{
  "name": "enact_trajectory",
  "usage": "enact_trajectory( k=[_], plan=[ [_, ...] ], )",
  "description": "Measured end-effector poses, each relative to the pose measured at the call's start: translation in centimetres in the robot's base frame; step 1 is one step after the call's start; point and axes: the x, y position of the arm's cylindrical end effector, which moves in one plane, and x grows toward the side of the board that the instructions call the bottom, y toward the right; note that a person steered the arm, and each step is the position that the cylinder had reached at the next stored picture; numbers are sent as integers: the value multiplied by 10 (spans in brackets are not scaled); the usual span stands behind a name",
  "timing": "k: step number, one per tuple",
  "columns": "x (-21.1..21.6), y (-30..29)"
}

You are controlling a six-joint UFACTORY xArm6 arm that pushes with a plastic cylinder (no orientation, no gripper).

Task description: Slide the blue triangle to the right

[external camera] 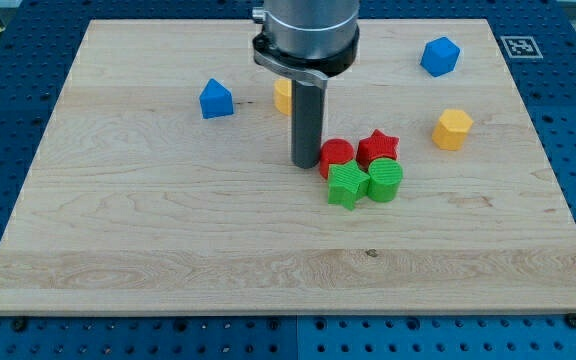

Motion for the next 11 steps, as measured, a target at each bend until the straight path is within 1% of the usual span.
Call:
enact_trajectory(
  k=[1, 2, 3, 4, 5, 6, 8, 9, 10, 11],
  plan=[
    [-1, 20],
    [-1, 22],
    [-2, -43],
    [-18, -129],
    [-54, -183],
    [-73, -168],
    [-75, -105],
    [-78, -139],
    [-92, -180],
    [-113, -173]
  ],
)
